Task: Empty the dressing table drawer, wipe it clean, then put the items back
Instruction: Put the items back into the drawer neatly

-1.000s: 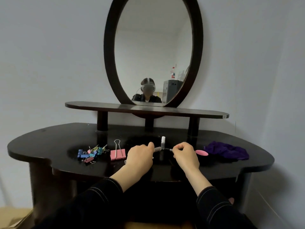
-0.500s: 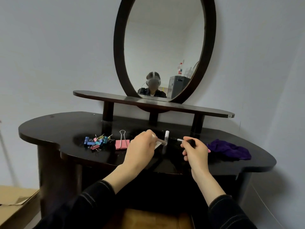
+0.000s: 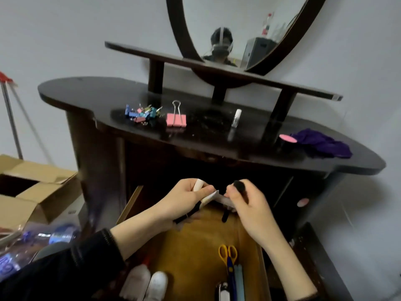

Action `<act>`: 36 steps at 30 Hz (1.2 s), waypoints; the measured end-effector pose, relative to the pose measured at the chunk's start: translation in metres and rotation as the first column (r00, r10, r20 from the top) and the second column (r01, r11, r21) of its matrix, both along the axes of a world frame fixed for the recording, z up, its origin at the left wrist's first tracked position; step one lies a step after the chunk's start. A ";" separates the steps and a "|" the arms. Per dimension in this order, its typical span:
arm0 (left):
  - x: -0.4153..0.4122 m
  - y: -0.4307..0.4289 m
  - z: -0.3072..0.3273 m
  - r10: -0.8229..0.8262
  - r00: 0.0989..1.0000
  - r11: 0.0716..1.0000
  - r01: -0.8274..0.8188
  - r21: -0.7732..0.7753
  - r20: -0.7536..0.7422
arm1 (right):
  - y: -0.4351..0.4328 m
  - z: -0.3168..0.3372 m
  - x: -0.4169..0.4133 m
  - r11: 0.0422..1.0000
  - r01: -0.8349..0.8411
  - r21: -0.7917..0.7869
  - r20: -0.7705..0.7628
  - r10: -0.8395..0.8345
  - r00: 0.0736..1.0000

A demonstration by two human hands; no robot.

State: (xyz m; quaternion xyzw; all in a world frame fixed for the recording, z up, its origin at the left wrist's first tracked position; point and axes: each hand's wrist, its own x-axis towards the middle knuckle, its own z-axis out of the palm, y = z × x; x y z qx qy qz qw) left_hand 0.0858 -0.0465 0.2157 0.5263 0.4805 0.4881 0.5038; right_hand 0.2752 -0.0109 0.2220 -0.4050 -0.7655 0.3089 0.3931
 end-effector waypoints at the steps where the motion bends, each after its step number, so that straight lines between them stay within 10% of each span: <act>1: 0.000 0.003 -0.017 -0.005 0.999 0.997 0.007 -0.075 0.034 | 0.003 -0.018 -0.003 0.997 -0.019 -0.074 0.043 0.022 0.999; 6: -0.005 0.022 -0.093 0.073 0.971 0.899 0.036 -0.436 0.229 | 0.018 -0.102 -0.014 0.918 -0.078 -0.388 0.045 0.104 0.994; 13: -0.019 0.041 -0.156 0.213 0.882 0.789 0.099 -0.607 0.421 | 0.032 -0.163 -0.008 0.664 0.000 -0.748 -0.182 -0.204 0.962; 18: -0.011 0.048 -0.174 0.195 0.868 0.785 0.140 -0.603 0.456 | 0.044 -0.170 -0.012 0.610 -0.138 -0.780 -0.330 -0.213 0.920; 29: -0.004 0.042 -0.177 0.157 0.933 0.826 0.056 -0.561 0.324 | 0.035 -0.175 -0.023 0.578 -0.141 -0.804 -0.153 0.029 0.988; 36: -0.002 0.040 -0.176 0.023 0.953 0.804 0.161 -0.572 0.301 | 0.037 -0.177 -0.013 0.693 0.186 -0.697 -0.005 -0.264 0.965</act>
